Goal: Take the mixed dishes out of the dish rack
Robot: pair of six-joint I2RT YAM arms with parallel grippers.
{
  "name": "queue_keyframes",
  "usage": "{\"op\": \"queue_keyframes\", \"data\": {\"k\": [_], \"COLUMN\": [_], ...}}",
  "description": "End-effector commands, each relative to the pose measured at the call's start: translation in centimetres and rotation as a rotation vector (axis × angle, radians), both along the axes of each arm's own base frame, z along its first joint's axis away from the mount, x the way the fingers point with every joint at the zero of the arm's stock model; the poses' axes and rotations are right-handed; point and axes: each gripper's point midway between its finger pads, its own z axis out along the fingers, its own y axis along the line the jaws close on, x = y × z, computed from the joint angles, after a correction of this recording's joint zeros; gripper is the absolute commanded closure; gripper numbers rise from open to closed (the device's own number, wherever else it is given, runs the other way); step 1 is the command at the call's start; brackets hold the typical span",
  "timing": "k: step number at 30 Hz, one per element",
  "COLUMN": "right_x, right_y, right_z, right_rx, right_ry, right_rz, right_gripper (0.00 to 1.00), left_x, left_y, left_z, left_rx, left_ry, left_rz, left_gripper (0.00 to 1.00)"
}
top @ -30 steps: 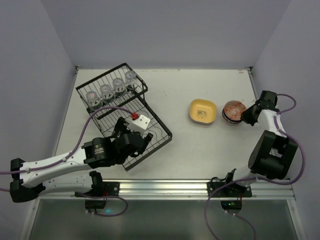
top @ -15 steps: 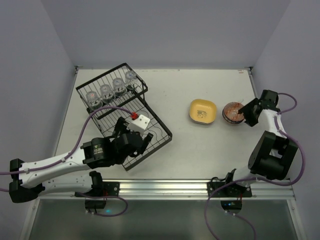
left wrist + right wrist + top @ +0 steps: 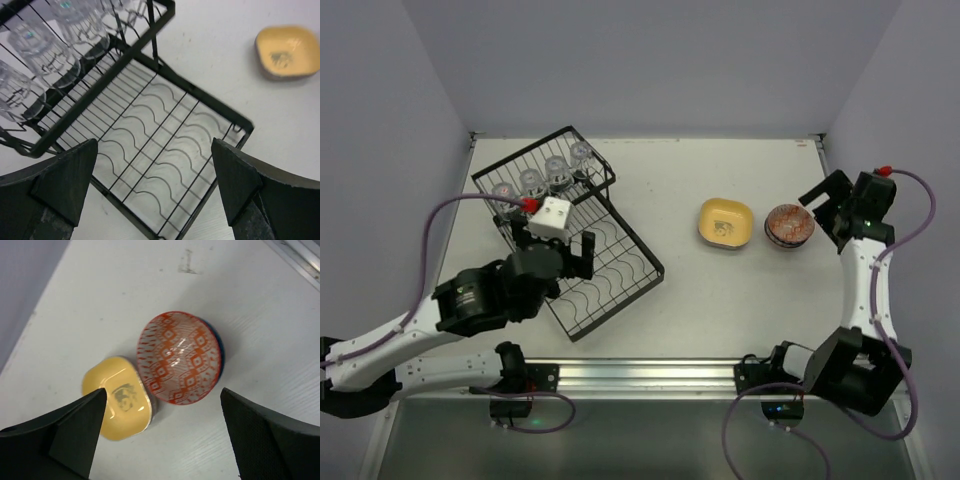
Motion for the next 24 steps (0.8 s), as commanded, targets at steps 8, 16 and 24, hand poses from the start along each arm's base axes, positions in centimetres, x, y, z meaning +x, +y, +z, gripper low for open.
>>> {"op": "queue_keyframes", "data": {"k": [8,16,24], "right_x": [-2.4,-4.9,-7.3], "right_y": [13.6,19.5,21.3], "right_z": [7.1,6.9,6.8], "right_rx": [0.039,0.077,0.143], "right_ry": [-0.283,-0.285,-0.356], "right_rz": [0.473,0.704,0.801], "right_gripper": [0.01,0.01,0.01], "left_x": [2.4,14.0,22.6], "left_y": [2.8,3.4,0.7], "left_z": [12.7,15.5,11.8], "left_rx": [-0.205,-0.113,-0.008], "left_ry": [-0.175,-0.091,-0.02], "left_rz": [0.27,0.199,-0.186], "left_gripper": [0.0,0.0,0.0]}}
